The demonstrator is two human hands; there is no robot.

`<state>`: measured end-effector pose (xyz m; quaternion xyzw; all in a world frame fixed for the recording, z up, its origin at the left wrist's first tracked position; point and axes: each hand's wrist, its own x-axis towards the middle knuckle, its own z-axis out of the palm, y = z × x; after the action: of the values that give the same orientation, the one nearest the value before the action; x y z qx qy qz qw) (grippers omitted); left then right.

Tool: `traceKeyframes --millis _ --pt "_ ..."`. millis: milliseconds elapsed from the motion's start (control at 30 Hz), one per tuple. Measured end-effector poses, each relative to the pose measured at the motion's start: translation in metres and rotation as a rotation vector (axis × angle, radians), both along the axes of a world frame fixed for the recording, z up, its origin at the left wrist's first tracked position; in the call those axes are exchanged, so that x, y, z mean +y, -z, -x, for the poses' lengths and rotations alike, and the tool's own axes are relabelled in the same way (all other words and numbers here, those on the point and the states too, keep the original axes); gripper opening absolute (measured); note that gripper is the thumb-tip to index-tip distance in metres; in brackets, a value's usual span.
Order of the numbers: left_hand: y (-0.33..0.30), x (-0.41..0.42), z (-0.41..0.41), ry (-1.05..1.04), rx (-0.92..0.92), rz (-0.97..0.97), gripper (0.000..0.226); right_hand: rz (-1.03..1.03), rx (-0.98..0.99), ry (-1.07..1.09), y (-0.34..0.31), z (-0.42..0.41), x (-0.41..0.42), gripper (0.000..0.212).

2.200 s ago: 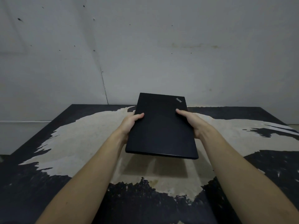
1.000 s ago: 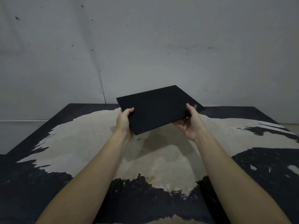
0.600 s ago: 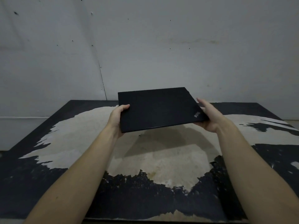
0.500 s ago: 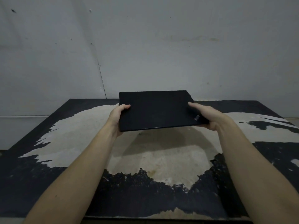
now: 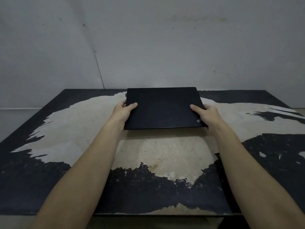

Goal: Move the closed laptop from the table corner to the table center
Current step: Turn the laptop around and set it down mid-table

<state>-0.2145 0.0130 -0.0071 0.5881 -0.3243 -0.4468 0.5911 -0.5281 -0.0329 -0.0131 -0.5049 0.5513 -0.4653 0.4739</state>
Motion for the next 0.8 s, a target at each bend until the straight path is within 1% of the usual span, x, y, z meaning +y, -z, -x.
traceKeyframes --millis 67,100,133,400,667,800 --pt "0.006 -0.004 -0.002 -0.063 -0.042 0.003 0.053 0.023 0.007 0.018 0.006 -0.001 -0.001 0.013" --pt "0.007 -0.006 -0.002 -0.091 -0.063 0.003 0.059 0.033 0.008 0.021 0.008 -0.002 -0.002 0.011" --pt "0.010 -0.007 -0.003 -0.109 -0.086 0.006 0.059 0.037 0.012 0.022 0.010 -0.003 -0.003 0.011" --pt "0.019 -0.013 0.002 -0.091 -0.185 -0.036 0.040 0.005 0.108 0.012 0.017 0.007 -0.009 0.030" --pt "0.027 -0.016 0.024 -0.078 -0.202 -0.055 0.037 -0.002 0.141 0.011 0.017 0.028 -0.007 0.036" --pt "0.028 -0.017 0.029 -0.060 -0.249 -0.082 0.039 -0.017 0.163 0.020 0.021 0.033 -0.003 0.037"
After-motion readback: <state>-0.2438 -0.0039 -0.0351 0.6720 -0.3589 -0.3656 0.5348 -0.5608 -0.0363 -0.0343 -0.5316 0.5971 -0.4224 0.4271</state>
